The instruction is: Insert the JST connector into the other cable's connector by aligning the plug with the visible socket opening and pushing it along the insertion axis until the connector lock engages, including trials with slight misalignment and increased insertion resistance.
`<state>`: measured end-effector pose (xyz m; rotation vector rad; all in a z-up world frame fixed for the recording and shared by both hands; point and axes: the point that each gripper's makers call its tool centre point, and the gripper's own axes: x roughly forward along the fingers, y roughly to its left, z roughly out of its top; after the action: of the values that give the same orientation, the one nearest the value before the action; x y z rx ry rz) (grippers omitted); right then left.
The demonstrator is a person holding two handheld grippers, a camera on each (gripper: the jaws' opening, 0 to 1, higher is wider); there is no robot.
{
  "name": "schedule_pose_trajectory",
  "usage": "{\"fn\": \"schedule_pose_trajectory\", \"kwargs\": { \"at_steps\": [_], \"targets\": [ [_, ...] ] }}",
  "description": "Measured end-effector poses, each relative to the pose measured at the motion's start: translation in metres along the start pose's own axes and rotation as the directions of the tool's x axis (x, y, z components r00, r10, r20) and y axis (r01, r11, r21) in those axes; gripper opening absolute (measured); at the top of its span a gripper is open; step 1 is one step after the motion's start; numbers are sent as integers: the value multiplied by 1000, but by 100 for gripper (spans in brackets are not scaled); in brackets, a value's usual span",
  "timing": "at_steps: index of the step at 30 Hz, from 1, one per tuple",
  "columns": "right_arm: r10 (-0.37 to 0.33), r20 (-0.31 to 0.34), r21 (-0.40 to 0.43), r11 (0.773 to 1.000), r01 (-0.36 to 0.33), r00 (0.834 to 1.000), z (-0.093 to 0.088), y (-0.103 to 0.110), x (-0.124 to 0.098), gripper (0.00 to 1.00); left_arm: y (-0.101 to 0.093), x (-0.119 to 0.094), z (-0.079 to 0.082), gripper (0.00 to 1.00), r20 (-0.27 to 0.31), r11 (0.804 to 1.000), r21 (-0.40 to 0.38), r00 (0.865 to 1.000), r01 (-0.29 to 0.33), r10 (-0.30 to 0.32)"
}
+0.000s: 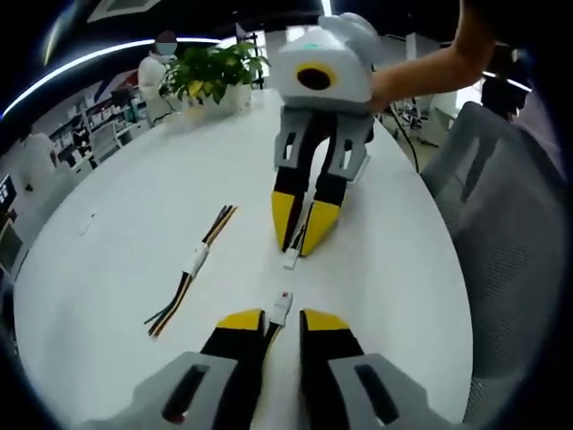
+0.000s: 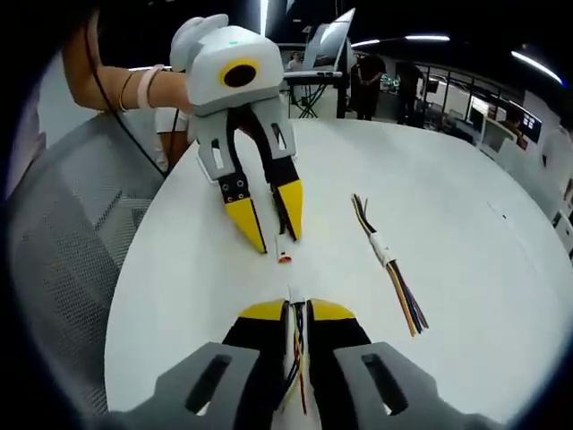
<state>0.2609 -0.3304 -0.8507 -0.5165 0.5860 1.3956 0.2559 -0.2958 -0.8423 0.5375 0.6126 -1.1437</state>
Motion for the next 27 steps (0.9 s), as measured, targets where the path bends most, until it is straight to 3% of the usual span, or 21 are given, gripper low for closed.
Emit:
{"fn": "schedule_pose_trajectory", "kwargs": {
  "at_steps": [7,27],
  "targets": [
    [3,3,-8,1000,-3,1000,0,0,0,5,1,2,-2,2,21,1000,5,1000,16,-16],
    [1,-6,-33,999,-1,1000,0,-1,0,3,5,7,-4,0,34,999,14,999,33,-33]
  ]
}}
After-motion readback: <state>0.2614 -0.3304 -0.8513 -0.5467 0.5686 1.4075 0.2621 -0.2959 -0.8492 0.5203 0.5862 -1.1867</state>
